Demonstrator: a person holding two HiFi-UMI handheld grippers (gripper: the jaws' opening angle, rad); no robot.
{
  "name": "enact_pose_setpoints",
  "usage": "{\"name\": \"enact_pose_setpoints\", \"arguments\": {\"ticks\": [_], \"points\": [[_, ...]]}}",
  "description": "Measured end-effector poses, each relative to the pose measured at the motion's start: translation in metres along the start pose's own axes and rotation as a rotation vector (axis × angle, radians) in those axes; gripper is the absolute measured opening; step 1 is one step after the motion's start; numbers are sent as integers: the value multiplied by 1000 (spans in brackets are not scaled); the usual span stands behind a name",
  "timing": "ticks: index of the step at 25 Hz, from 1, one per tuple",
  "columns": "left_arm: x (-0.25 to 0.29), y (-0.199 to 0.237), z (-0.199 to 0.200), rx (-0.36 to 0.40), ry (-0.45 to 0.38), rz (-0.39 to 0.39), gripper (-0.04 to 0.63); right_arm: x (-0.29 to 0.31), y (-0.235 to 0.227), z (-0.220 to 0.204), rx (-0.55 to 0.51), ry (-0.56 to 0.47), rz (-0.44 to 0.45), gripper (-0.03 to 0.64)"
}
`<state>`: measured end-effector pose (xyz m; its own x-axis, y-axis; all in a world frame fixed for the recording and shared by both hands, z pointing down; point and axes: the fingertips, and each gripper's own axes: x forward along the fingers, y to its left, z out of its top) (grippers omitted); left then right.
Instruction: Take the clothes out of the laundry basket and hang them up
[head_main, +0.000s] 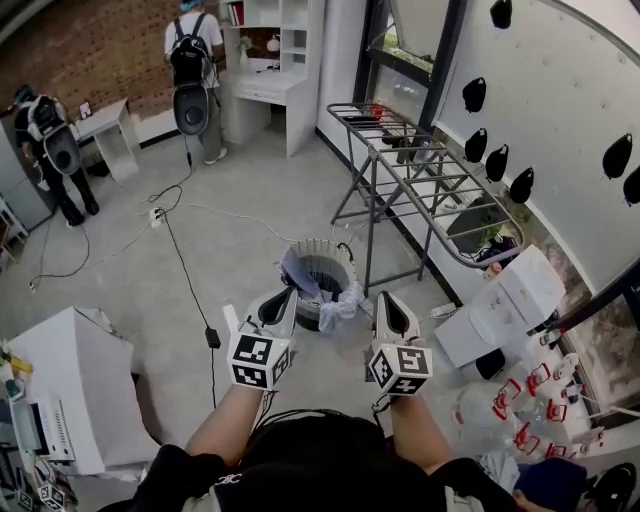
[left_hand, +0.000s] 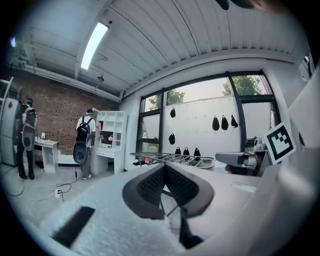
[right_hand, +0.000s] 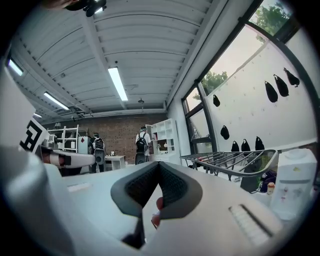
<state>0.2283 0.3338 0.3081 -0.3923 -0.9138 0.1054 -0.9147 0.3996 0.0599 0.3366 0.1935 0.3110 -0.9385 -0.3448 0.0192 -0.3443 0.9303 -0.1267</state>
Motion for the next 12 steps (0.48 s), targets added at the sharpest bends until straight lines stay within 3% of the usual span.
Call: {"name": "enact_pose_setpoints", "arguments": {"ticks": [12], "points": [[-21,39,-16,-9,0,-38,8,13,46,-16,-24,9,-41,14]]}}
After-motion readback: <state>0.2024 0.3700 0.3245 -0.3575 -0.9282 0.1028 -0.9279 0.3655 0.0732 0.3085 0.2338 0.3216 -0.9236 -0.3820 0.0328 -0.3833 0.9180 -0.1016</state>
